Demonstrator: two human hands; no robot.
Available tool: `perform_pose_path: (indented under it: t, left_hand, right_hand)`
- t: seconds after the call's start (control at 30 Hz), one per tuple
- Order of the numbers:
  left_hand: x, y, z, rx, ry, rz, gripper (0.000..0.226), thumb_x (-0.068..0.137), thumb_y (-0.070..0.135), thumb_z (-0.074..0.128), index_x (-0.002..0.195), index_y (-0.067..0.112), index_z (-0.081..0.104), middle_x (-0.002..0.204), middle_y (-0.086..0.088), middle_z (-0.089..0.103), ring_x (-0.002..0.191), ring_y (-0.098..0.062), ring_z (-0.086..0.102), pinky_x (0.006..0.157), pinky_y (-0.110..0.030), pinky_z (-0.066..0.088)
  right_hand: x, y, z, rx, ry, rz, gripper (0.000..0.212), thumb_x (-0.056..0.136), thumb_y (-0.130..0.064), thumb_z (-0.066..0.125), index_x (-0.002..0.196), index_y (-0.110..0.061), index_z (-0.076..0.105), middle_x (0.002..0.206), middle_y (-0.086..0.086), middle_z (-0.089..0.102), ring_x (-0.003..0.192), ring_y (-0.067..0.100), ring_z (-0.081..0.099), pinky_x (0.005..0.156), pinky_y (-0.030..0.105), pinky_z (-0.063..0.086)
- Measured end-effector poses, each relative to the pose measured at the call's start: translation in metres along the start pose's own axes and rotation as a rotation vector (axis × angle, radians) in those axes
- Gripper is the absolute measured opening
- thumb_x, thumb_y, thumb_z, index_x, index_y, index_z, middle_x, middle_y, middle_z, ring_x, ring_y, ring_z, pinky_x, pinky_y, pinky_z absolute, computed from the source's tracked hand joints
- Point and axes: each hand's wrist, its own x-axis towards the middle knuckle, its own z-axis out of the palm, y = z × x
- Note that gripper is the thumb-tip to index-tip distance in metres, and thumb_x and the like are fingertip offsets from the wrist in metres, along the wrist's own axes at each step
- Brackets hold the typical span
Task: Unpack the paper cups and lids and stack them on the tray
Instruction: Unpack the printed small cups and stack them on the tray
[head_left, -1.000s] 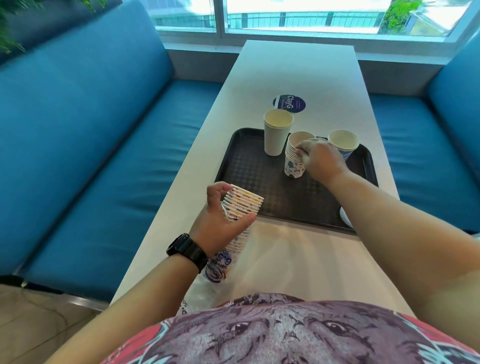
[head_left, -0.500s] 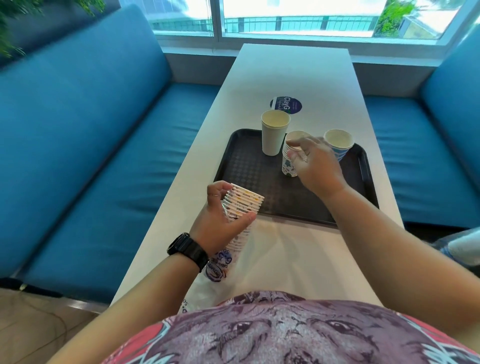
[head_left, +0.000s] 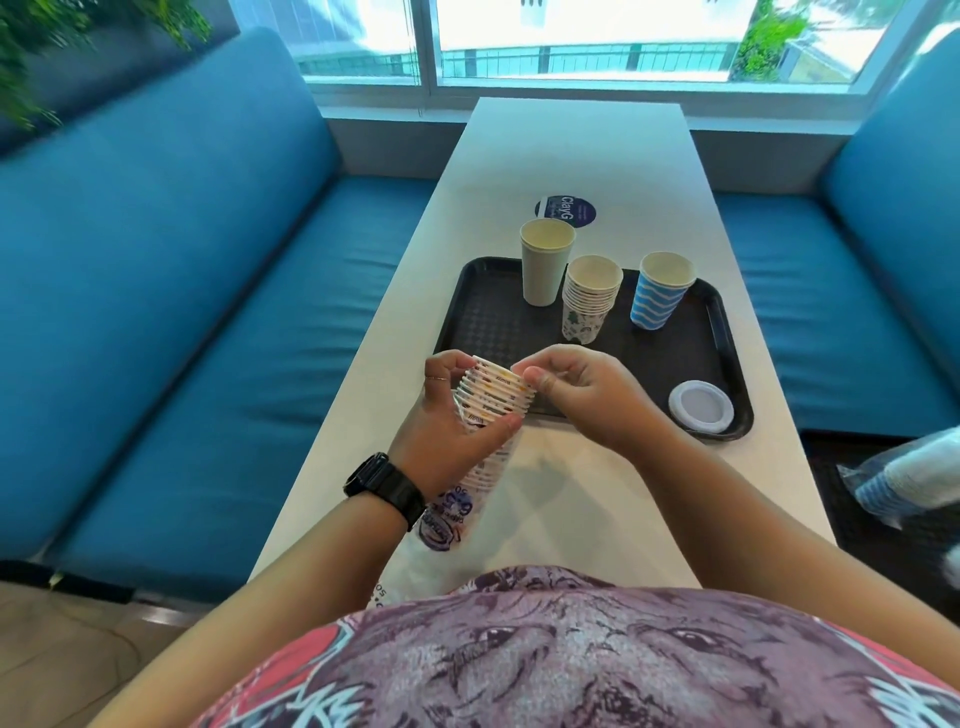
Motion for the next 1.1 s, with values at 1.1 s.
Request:
perform_pose_path:
  t: [1.1]
  left_hand:
    - [-0.012,0.001,-0.015,0.084,-0.076,-0.043,0.066,0.084,0.032,0.076,0.113,0.037,0.016,0.126,0.001,0.052,0.095,-0.013,0.067,0.076,-0.015,0.052]
  right_hand:
    - [0.007,-0.012,0.003,-0.03,0.127,-0.044,0.014,0.094,-0.02,0.061,0.088,-0.032,0.064,0.091,-0.016,0.067,0.087,0.002,0.064,0.07,0.009,0.051]
